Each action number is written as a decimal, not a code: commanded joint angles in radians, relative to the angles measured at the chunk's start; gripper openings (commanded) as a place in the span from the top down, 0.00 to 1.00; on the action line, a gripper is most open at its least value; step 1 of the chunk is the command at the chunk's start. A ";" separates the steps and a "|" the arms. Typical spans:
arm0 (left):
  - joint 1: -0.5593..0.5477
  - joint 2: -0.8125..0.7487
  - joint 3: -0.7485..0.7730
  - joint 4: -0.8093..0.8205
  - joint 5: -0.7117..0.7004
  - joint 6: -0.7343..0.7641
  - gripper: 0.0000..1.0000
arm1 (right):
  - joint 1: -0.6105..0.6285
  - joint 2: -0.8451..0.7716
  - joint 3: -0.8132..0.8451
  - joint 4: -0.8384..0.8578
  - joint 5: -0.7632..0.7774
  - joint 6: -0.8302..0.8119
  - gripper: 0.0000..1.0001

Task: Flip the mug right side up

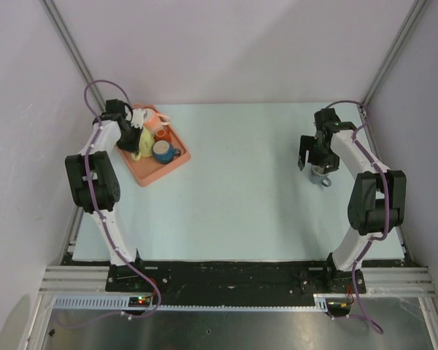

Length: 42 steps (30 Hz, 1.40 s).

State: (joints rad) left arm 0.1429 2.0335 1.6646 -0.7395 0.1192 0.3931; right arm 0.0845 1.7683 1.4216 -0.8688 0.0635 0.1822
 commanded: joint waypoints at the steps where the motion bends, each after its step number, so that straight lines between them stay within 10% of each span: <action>1: 0.001 -0.014 0.015 0.022 0.035 -0.016 0.99 | 0.025 -0.080 0.026 -0.058 0.025 -0.011 0.13; 19: -0.015 -0.403 -0.006 0.019 0.065 -0.259 1.00 | 0.310 -0.266 0.153 0.102 -0.069 0.035 0.00; 33: -0.178 -0.577 0.080 0.016 0.551 -0.528 1.00 | 0.471 -0.125 0.056 1.198 -0.674 0.631 0.01; 42: -0.233 -0.581 0.095 0.017 0.687 -0.618 1.00 | 0.498 0.025 0.181 1.343 -0.697 0.836 0.01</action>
State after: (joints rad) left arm -0.0715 1.5089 1.7111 -0.7956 0.6895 -0.1600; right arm 0.5728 1.7752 1.5219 0.3218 -0.5949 0.9024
